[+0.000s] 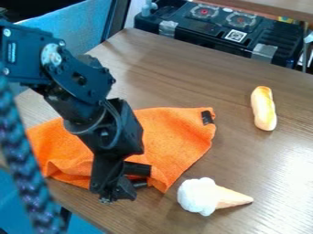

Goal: Unfold a cloth from bottom to top

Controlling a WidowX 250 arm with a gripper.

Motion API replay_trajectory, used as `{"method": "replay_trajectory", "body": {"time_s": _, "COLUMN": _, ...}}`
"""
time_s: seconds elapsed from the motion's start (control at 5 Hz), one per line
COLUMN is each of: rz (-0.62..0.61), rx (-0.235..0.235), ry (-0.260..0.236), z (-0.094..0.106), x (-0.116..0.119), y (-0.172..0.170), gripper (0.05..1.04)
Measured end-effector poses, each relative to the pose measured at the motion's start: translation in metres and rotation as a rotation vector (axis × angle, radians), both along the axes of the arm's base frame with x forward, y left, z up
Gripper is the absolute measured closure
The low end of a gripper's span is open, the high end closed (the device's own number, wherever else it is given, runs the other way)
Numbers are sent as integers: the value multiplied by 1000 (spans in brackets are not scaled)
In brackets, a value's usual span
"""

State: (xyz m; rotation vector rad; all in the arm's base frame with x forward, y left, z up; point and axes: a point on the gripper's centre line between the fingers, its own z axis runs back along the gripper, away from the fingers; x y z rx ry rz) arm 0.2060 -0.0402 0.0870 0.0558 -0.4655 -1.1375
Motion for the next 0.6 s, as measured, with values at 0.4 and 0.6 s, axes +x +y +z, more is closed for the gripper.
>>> {"method": "replay_trajectory", "body": {"time_s": 0.4, "rz": 16, "rx": 15, "ry": 24, "z": -17, "x": 7, "y": -2, "gripper": 417}}
{"method": "replay_trajectory", "body": {"time_s": 0.6, "rz": 24, "rx": 6, "ry": 31, "z": -17, "x": 9, "y": -1, "gripper": 716}}
